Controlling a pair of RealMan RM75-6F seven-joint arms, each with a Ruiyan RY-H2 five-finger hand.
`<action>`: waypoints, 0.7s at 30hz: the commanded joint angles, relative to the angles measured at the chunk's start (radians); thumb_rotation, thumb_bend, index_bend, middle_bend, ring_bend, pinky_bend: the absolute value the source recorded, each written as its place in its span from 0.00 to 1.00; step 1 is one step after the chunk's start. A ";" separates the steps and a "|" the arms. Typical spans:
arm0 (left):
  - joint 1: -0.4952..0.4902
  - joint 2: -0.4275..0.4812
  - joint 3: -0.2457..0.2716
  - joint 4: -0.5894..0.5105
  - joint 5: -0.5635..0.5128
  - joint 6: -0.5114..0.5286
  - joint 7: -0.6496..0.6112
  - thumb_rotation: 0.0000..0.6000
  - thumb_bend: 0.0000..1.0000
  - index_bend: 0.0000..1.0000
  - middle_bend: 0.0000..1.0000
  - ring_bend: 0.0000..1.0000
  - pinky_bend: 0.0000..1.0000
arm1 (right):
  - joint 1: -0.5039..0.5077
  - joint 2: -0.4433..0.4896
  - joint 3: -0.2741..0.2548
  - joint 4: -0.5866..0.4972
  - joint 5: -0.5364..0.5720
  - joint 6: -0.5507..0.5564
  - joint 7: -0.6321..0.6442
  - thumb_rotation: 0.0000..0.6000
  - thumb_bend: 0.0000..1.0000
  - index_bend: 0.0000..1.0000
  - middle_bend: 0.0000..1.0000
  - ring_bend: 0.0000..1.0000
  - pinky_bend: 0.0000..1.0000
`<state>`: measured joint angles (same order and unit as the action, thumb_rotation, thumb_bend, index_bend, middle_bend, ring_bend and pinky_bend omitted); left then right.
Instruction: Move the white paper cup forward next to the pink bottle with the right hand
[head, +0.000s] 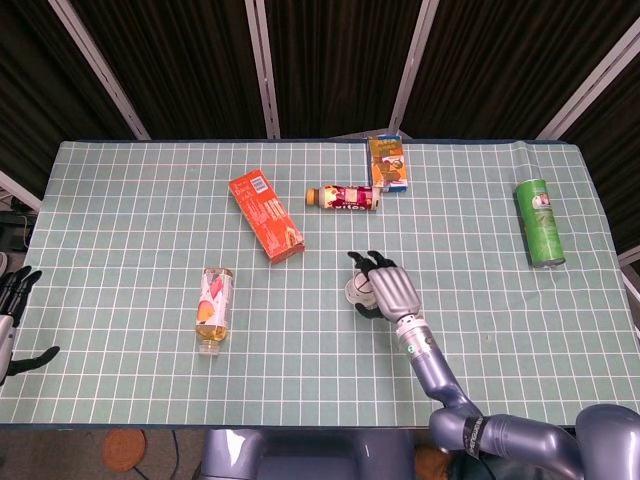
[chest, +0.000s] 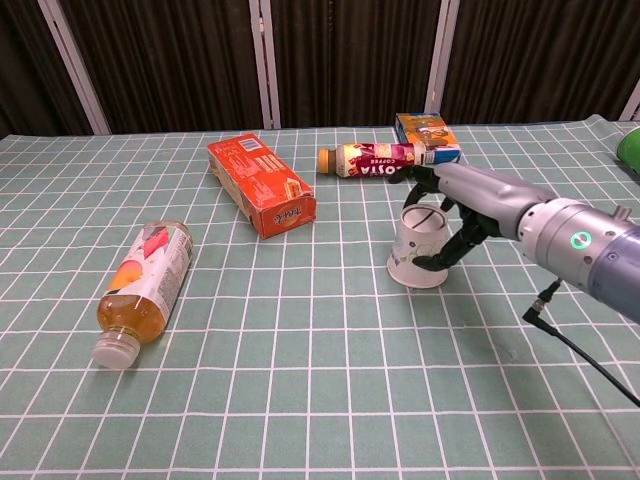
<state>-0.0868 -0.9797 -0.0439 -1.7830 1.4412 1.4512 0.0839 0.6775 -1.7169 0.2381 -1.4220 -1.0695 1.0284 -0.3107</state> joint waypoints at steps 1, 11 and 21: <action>0.001 0.001 0.001 -0.001 0.002 0.001 -0.002 1.00 0.00 0.00 0.00 0.00 0.00 | -0.012 0.020 -0.007 -0.032 -0.023 0.019 0.013 1.00 0.18 0.07 0.19 0.05 0.18; 0.005 0.006 0.000 0.000 0.007 0.013 -0.012 1.00 0.00 0.00 0.00 0.00 0.00 | -0.089 0.225 -0.045 -0.225 -0.174 0.111 0.080 1.00 0.18 0.06 0.18 0.02 0.12; 0.019 -0.013 -0.004 0.020 0.028 0.061 0.021 1.00 0.00 0.00 0.00 0.00 0.00 | -0.276 0.536 -0.200 -0.250 -0.378 0.286 0.135 1.00 0.00 0.00 0.00 0.00 0.00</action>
<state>-0.0696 -0.9892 -0.0473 -1.7669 1.4671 1.5070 0.0996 0.4680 -1.2436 0.0915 -1.6805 -1.3949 1.2483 -0.1959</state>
